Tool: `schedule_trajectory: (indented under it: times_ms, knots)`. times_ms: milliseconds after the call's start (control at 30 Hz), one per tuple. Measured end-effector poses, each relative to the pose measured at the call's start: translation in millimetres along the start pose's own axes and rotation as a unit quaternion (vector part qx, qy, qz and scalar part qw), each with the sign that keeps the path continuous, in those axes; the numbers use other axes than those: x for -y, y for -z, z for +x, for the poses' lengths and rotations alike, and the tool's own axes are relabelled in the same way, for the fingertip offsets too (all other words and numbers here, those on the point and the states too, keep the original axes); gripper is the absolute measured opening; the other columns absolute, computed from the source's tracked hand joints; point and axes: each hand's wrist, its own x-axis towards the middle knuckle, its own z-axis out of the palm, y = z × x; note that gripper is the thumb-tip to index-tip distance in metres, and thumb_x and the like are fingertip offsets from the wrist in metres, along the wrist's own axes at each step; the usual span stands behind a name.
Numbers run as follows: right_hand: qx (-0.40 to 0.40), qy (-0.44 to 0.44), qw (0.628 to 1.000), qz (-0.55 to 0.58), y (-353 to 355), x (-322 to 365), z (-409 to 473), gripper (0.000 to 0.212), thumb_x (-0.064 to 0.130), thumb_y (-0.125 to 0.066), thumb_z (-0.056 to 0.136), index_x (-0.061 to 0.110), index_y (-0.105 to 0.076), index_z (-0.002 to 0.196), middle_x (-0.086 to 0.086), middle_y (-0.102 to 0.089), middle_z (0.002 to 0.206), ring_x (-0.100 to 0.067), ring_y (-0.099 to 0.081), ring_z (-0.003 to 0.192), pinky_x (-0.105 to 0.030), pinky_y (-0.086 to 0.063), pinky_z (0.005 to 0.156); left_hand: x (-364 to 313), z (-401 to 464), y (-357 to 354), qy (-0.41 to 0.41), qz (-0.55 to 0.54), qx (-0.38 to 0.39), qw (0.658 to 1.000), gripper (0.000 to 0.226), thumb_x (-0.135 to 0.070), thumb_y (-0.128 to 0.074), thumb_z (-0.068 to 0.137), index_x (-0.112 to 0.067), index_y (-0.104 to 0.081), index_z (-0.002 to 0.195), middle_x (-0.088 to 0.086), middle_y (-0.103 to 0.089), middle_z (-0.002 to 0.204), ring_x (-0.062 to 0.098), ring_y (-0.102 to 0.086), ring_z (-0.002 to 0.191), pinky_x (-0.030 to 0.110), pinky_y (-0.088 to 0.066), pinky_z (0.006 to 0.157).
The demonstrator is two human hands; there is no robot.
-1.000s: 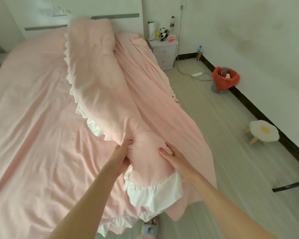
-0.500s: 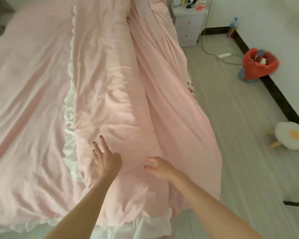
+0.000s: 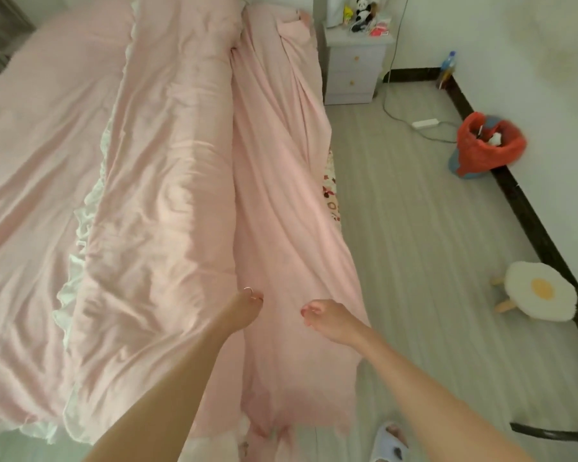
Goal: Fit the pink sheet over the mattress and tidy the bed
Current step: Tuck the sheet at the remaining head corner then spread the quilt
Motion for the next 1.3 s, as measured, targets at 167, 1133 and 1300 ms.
schedule_trajectory:
  times_ms: [167, 1133, 1300]
  knots:
    - [-0.028, 0.028, 0.999, 0.01, 81, -75, -38, 0.029, 0.02, -0.043, 0.096, 0.005, -0.067, 0.102, -0.014, -0.069, 0.103, -0.031, -0.064, 0.097, -0.033, -0.047, 0.085, -92, -35, -92, -0.062, -0.127, -0.045, 0.989, 0.023, -0.009, -0.039, 0.093, -0.018, -0.059, 0.101, 0.002, -0.06, 0.097, 0.022, -0.058, 0.09, 0.032, -0.05, 0.087]
    - [0.07, -0.002, 0.997, -0.016, 366, -70, 189, 0.025, 0.022, -0.038, 0.099, 0.013, -0.059, 0.109, 0.008, -0.064, 0.079, -0.009, -0.059, 0.068, -0.019, -0.038, 0.058, -309, 177, -62, 0.041, -0.127, -0.101, 0.986, 0.034, -0.014, -0.034, 0.094, -0.016, -0.059, 0.117, 0.002, -0.056, 0.127, 0.02, -0.056, 0.105, 0.024, -0.044, 0.083]
    - [0.108, -0.009, 0.994, -0.019, 391, -32, 261, 0.026, 0.022, -0.039, 0.099, 0.013, -0.058, 0.114, 0.005, -0.064, 0.083, -0.013, -0.061, 0.075, -0.021, -0.043, 0.065, -312, 221, -37, 0.111, -0.126, -0.125, 0.978, 0.035, -0.007, -0.037, 0.094, -0.014, -0.058, 0.122, 0.004, -0.053, 0.133, 0.019, -0.057, 0.106, 0.024, -0.042, 0.087]
